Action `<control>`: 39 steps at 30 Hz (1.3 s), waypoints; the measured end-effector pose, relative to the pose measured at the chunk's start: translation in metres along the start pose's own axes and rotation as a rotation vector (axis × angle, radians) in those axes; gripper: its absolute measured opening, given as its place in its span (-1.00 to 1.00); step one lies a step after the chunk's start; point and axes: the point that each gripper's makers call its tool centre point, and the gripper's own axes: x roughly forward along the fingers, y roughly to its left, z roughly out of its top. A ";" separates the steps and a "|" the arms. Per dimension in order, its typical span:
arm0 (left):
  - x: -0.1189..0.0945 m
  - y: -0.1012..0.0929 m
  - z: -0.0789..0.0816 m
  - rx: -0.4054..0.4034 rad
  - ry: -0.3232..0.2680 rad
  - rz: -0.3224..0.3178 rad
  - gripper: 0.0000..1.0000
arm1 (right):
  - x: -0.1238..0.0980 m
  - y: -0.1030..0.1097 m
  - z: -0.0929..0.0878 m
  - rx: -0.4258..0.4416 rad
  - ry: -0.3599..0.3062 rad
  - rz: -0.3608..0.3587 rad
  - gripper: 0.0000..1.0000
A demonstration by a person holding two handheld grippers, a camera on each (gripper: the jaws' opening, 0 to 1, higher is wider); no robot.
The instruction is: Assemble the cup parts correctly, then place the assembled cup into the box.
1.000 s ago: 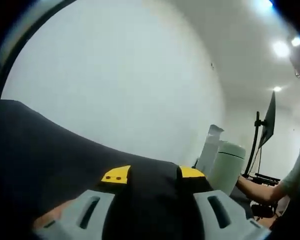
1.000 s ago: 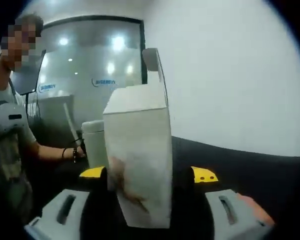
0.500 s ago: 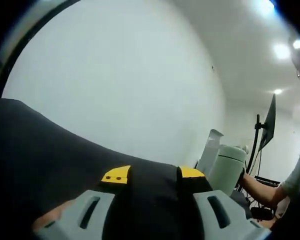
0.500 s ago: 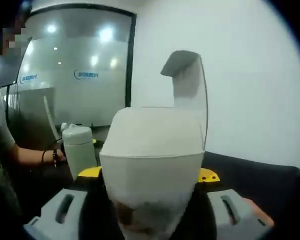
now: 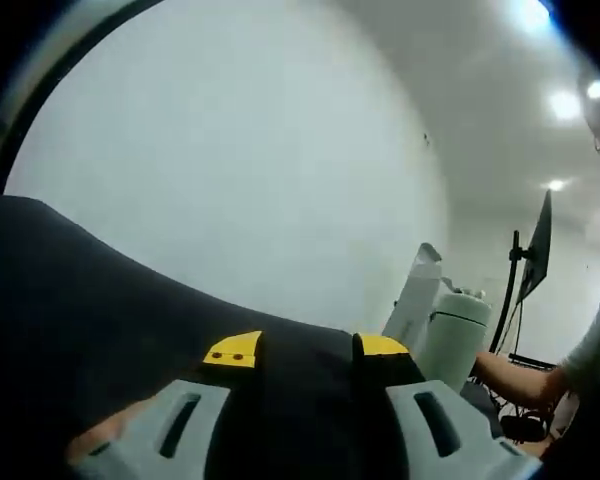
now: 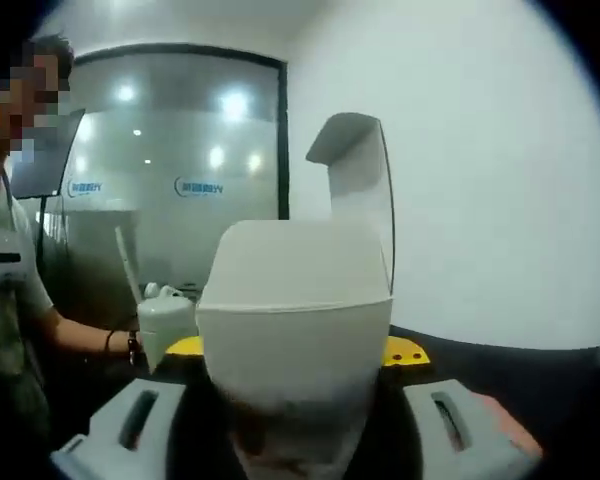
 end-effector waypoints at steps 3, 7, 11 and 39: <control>0.000 -0.001 -0.001 0.001 0.003 0.001 -0.38 | 0.018 0.004 -0.008 -0.021 0.051 0.091 0.13; 0.000 -0.002 -0.003 0.006 0.009 0.000 -0.38 | 0.037 0.003 -0.013 -0.009 0.052 0.145 0.13; 0.000 -0.002 -0.003 0.006 0.009 -0.001 -0.38 | 0.046 0.007 -0.023 -0.006 0.061 0.175 0.13; -0.009 -0.091 -0.002 0.108 0.056 -0.346 0.11 | -0.050 0.017 -0.011 0.070 0.021 -0.008 0.23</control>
